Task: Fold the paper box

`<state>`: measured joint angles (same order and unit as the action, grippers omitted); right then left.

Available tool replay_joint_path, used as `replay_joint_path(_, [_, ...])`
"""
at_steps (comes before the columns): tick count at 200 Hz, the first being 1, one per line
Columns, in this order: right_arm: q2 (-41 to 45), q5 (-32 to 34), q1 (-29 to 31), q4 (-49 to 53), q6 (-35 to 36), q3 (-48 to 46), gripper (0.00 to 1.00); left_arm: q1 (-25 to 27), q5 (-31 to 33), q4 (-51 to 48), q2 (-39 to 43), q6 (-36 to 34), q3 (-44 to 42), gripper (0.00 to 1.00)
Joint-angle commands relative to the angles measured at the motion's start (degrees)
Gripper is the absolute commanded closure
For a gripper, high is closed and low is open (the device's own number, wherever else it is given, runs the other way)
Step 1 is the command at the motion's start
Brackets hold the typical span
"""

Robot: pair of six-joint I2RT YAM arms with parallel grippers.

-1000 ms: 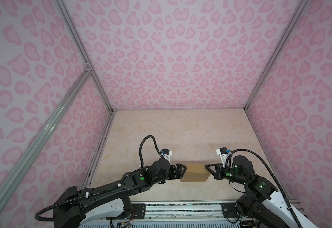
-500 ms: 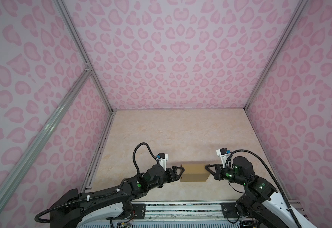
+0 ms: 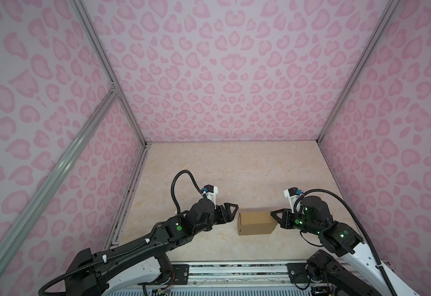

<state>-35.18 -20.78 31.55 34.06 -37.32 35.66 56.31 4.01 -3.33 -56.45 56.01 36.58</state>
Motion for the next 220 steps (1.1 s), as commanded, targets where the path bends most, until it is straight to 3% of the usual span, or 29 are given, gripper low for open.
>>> replay_joint_path(1, [0.8, 1.4, 0.0, 4.5, 1.6, 0.8, 0.84, -0.2, -2.0, -2.2, 0.2, -1.8, 0.3, 0.21])
replay_joint_path(34, [3.3, 1.3, 0.1, 5.8, 0.5, -0.6, 0.81, 0.3, -5.1, 1.4, -0.4, -0.5, -2.6, 0.21])
replay_joint_path(106, [9.1, 3.2, 1.9, 10.6, -2.5, -5.3, 0.87, 5.8, -3.3, 3.7, -3.6, -0.5, -3.9, 0.21])
replay_joint_path(220, [20.3, 14.8, 16.6, 16.1, -15.9, -11.8, 0.92, 9.9, -0.5, 10.8, -3.2, 4.5, -13.3, 0.21])
